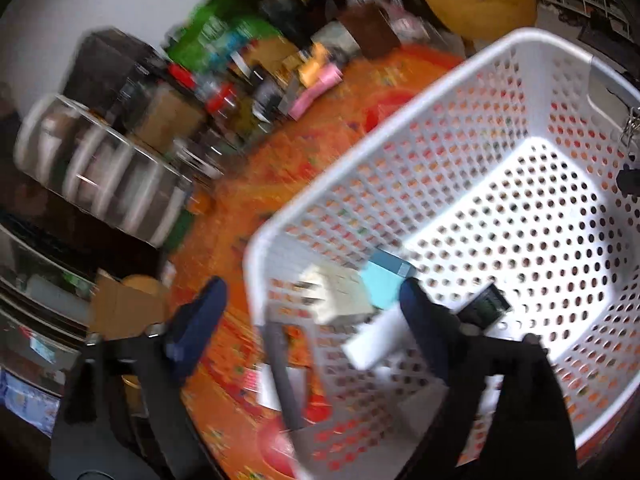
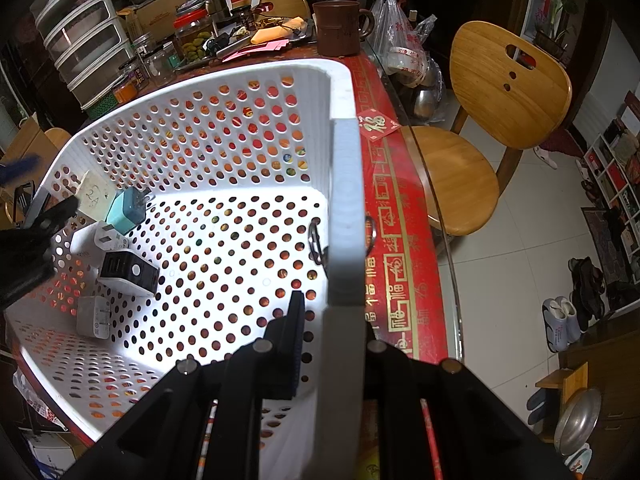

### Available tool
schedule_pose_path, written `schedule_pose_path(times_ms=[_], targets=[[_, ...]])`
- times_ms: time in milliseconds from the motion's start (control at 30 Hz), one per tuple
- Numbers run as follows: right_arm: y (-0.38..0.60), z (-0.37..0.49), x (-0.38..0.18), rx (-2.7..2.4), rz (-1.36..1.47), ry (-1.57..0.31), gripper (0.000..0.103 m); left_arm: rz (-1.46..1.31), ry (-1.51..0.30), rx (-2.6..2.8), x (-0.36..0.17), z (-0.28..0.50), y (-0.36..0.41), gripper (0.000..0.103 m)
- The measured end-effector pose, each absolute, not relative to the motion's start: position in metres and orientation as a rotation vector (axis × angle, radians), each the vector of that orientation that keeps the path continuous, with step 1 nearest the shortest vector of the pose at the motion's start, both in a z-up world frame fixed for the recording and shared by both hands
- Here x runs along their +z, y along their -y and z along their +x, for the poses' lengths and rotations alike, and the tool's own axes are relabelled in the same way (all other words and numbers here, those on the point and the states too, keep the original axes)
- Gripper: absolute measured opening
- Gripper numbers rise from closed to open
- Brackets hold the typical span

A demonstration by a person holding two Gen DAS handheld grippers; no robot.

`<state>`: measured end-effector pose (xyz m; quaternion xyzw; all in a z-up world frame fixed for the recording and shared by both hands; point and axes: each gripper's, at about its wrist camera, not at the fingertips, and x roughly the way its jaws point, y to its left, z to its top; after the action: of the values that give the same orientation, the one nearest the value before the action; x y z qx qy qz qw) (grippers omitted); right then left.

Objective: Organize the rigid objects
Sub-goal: 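Grasp the black toy car with the left tool and lift it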

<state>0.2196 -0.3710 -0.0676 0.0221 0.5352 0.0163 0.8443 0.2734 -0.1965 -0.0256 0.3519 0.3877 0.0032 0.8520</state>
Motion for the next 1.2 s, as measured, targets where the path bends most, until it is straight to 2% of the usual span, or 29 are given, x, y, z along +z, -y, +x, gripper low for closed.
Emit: schedule_pose_path(times_ms=[233,333,467,567,667,800,867,1033,1167,1200], targets=[[0.371,0.219,-0.068,0.034,0.047,-1.129,0.013,0.641,-0.746,0.035,0.017,0.255,0.138,0.095],[0.371,0.219,-0.068,0.034,0.047,-1.128,0.013,0.576,-0.729,0.067,0.032,0.254,0.098,0.102],[0.371,0.218,-0.068,0.036,0.049,-1.125,0.013,0.446,-0.756,0.115,0.037,0.263,0.032,0.103],[0.371,0.218,-0.068,0.036,0.047,-1.125,0.013,0.341,-0.823,0.14,0.019,0.279,-0.019,0.102],[0.371,0.218,-0.068,0.036,0.048,-1.125,0.013,0.233,-0.938,0.098,-0.025,0.301,-0.058,0.102],[0.371,0.218,-0.068,0.035,0.048,-1.126,0.013,0.143,-1.015,0.027,-0.068,0.319,-0.071,0.099],[0.371,0.218,-0.068,0.036,0.047,-1.126,0.013,0.129,-1.034,-0.005,-0.086,0.327,-0.066,0.096],[0.371,0.218,-0.068,0.035,0.048,-1.126,0.013,0.074,-1.115,-0.018,-0.116,0.35,-0.04,0.07],[0.371,0.218,-0.068,0.036,0.047,-1.126,0.013,0.051,-1.152,-0.017,-0.132,0.363,-0.033,0.057],[0.371,0.218,-0.068,0.035,0.047,-1.126,0.013,0.022,-1.161,-0.024,-0.135,0.365,-0.033,0.051]])
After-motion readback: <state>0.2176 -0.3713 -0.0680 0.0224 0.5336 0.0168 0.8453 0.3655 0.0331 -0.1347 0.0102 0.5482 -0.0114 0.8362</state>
